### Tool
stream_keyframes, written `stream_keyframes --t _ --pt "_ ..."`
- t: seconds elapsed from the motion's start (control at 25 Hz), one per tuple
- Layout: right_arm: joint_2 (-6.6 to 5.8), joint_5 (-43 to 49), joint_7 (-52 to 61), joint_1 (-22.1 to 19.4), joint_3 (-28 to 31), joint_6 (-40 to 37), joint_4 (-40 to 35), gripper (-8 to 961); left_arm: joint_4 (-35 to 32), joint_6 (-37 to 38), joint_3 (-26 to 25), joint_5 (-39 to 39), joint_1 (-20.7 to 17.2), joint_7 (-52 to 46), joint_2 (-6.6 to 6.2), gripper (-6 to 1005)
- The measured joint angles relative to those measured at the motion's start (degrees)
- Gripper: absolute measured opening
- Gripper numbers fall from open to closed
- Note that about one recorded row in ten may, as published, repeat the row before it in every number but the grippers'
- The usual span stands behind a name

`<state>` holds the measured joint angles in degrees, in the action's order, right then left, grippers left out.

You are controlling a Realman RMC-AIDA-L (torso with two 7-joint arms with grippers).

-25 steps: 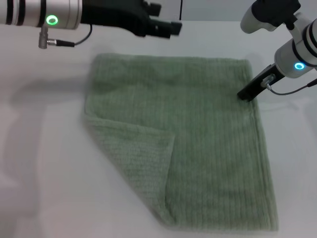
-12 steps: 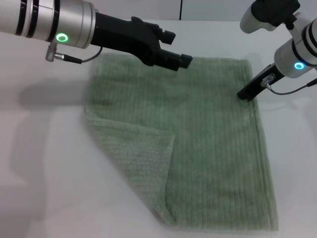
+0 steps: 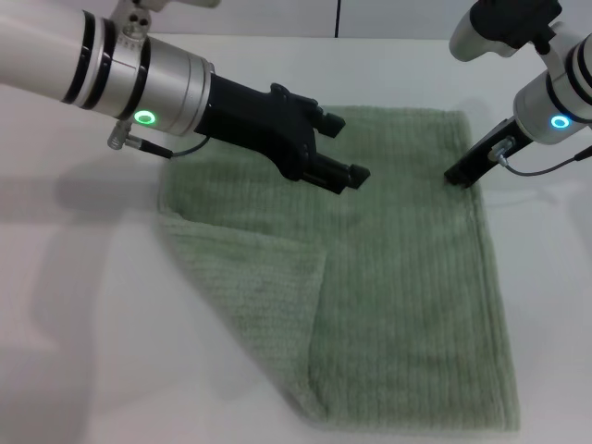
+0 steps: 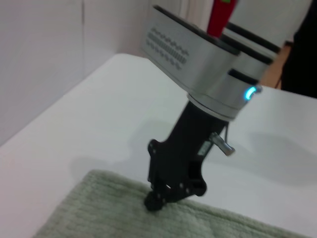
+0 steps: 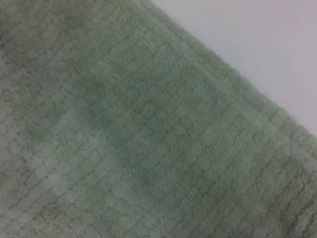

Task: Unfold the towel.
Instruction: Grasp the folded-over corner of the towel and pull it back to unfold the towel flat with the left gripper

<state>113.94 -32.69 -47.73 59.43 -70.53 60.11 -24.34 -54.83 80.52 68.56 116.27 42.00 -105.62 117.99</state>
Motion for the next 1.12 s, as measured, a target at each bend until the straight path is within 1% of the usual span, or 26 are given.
stream_keyframes --t 0.24,0.44,0.56,0.6,0.8,0.92,1.12 --pt "-0.04 0.0 0.0 0.0 0.0 0.0 0.0 -1 0.3 -0.2 0.9 0.0 0.0 0.1 0.05 806" --pt "-0.04 0.0 0.0 0.1 0.1 0.0 0.0 -1 1.9 -2.1 3.3 0.5 0.4 0.1 0.13 805" --pt "-0.03 0.0 0.0 0.1 0.1 0.0 0.0 0 1.9 -2.1 3.3 0.5 0.4 0.1 0.13 805" --pt "0.01 0.0 0.0 0.1 0.0 0.0 0.0 0 3.0 -2.7 4.3 0.7 0.6 0.2 0.14 805" --pt "0.08 0.0 0.0 0.2 0.0 0.1 0.0 0 3.6 -3.0 4.4 1.2 0.7 0.2 0.18 804" --pt "0.10 0.0 0.0 0.3 0.0 0.1 0.0 0 4.4 -3.9 6.3 1.9 0.7 -0.1 0.22 804" --pt "0.13 0.0 0.0 0.4 0.0 0.2 0.0 -1 5.7 -5.1 7.3 2.4 0.8 -0.5 0.27 803"
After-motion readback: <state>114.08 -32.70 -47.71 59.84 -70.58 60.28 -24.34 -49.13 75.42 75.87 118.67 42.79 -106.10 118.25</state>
